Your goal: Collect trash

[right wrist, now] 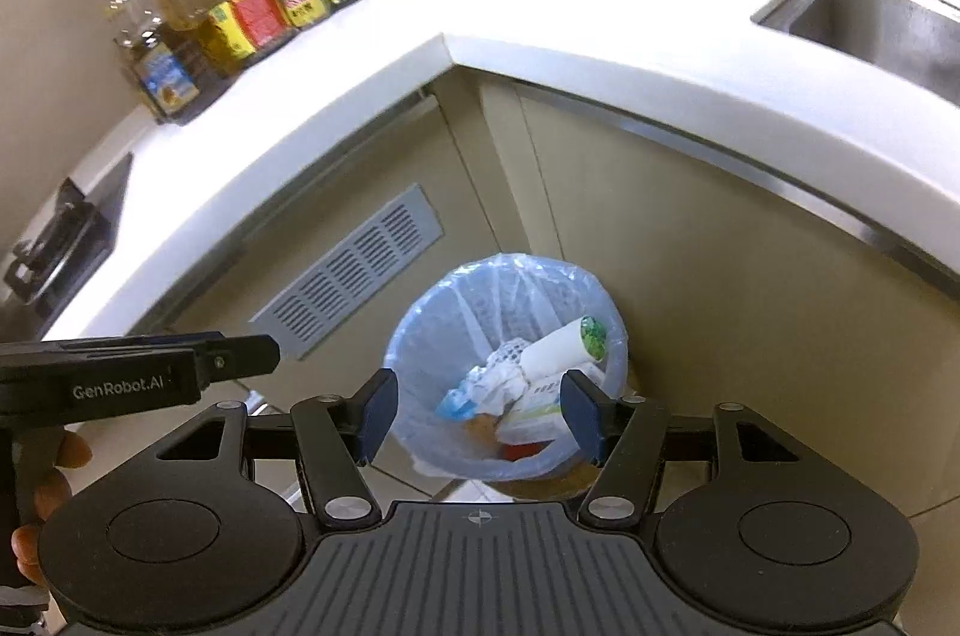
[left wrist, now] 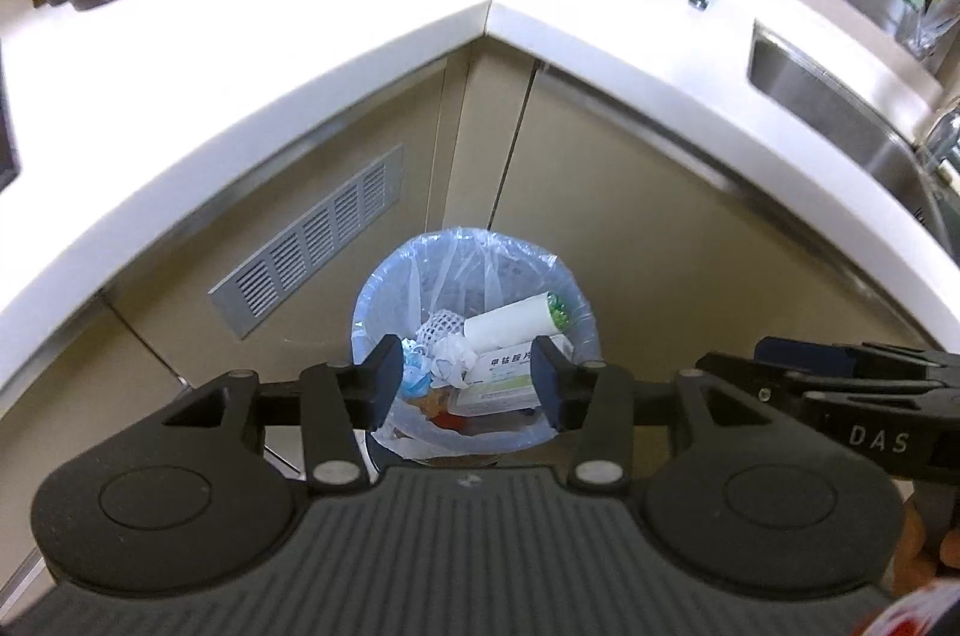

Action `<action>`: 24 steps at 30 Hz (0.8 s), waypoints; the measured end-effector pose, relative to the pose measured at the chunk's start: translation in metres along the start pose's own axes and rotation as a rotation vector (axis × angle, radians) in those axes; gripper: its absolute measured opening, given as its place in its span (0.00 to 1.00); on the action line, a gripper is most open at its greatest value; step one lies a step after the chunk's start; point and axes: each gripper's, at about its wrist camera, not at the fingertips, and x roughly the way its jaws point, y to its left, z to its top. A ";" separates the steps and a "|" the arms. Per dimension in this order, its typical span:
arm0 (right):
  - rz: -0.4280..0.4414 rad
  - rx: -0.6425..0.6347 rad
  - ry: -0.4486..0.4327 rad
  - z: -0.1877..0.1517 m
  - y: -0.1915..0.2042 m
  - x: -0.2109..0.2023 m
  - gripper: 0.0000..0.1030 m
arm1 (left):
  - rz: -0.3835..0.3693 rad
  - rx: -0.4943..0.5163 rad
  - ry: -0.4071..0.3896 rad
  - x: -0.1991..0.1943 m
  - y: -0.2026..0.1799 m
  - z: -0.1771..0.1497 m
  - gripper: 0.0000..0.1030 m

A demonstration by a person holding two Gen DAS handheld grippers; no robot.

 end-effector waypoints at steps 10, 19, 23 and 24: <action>-0.043 -0.133 -0.089 -0.019 0.028 -0.046 0.64 | 0.075 0.002 -0.072 -0.072 -0.012 -0.024 0.53; -0.034 -0.116 -0.054 -0.037 0.049 -0.081 0.65 | 0.116 0.003 -0.107 -0.126 -0.020 -0.052 0.63; -0.051 -0.079 -0.053 -0.043 0.054 -0.095 0.66 | 0.087 0.036 -0.119 -0.139 -0.018 -0.054 0.63; -0.056 -0.065 -0.059 -0.045 0.056 -0.099 0.66 | 0.078 0.044 -0.123 -0.142 -0.016 -0.054 0.63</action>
